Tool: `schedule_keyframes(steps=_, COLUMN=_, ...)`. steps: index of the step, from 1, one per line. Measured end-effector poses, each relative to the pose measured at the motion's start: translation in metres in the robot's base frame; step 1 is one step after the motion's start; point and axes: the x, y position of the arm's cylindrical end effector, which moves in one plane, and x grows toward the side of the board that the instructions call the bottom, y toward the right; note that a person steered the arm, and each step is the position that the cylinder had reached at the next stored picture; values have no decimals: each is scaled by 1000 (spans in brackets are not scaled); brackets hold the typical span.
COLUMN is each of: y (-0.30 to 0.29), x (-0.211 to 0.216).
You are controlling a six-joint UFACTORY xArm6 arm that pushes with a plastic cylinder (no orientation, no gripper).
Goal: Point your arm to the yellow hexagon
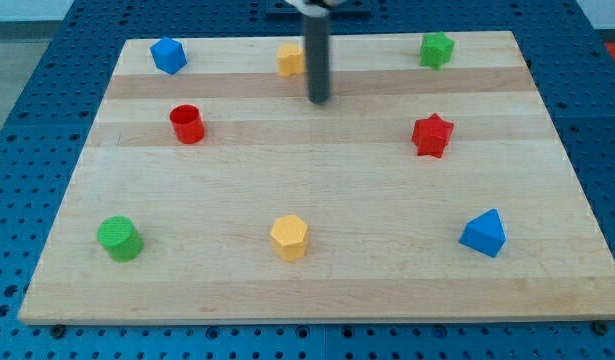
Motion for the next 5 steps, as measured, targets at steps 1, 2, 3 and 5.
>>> schedule_keyframes(steps=1, y=39, x=80)
schedule_keyframes(steps=2, y=33, x=94)
schedule_keyframes(steps=3, y=10, x=96)
schedule_keyframes(steps=5, y=22, x=104)
